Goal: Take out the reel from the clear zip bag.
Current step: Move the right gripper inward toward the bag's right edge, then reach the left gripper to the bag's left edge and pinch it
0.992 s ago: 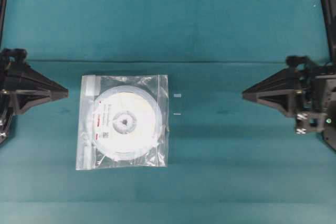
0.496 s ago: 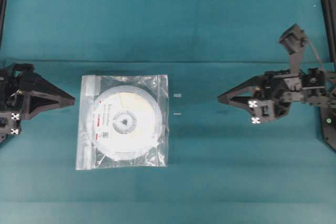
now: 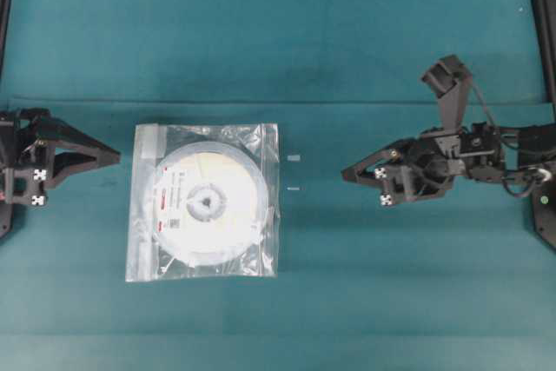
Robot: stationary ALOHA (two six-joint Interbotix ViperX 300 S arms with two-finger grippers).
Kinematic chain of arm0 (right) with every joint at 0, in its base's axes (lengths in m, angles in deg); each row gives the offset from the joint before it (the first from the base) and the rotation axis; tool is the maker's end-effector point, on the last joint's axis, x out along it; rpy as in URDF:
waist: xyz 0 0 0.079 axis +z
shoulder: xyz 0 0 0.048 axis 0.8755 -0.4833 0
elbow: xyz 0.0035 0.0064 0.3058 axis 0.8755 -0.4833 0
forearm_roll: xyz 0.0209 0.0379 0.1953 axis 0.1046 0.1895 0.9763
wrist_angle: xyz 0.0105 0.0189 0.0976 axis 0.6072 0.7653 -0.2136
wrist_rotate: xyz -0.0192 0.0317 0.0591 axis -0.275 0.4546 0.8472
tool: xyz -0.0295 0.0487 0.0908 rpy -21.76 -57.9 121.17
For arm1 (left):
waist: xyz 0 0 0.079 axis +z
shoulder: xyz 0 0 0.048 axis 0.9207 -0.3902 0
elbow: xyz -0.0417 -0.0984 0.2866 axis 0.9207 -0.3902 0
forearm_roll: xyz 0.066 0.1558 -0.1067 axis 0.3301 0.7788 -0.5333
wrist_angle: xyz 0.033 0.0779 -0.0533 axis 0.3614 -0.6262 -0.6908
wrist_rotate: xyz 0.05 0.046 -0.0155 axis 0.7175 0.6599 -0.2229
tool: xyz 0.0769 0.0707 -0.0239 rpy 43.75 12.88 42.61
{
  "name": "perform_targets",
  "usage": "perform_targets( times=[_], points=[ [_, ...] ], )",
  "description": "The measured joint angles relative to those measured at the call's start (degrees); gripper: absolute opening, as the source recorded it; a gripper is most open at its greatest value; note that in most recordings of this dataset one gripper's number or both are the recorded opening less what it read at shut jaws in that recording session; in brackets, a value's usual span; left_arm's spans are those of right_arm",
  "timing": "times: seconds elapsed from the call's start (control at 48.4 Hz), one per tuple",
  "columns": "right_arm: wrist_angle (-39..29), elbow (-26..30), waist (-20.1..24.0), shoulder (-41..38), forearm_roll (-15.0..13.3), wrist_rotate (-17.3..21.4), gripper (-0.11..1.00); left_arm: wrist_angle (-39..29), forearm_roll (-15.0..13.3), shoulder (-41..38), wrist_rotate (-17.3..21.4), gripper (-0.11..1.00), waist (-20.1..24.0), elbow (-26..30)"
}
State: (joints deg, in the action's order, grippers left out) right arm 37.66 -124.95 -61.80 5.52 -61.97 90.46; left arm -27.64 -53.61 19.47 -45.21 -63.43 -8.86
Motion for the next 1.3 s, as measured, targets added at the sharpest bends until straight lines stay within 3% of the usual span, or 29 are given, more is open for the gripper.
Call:
perform_targets(
  times=[0.248,0.393,0.475,0.682,0.765,0.889,1.302],
  points=[
    [0.00,2.11,0.09,-3.25,0.09,0.00,0.00,0.00,0.00,-0.09,-3.52,-0.06,-1.76,-2.99],
    [0.00,2.29,0.09,-3.96,0.09,0.00,0.00,0.00,0.00,-0.35,-5.89,0.06,-2.72,-4.66],
    [0.09,2.29,0.09,-3.96,0.09,0.09,0.00,0.26,0.00,-0.62,-6.94,0.22,-2.72,-5.36],
    [0.00,2.29,0.09,-3.96,0.09,0.09,0.00,0.26,0.00,-3.60,-9.14,0.83,-2.72,-6.50],
    [0.09,2.29,0.18,-3.96,0.09,0.09,0.00,0.53,0.00,-6.33,-10.72,0.97,-2.64,-6.94],
    [0.09,2.29,0.09,-4.04,0.09,0.09,0.00,2.64,0.00,-11.43,-11.43,0.92,-2.46,-7.65],
    [0.09,2.29,0.18,-4.04,0.09,0.09,0.00,19.25,0.00,-29.88,-11.95,0.93,-0.79,-7.47]
  ],
)
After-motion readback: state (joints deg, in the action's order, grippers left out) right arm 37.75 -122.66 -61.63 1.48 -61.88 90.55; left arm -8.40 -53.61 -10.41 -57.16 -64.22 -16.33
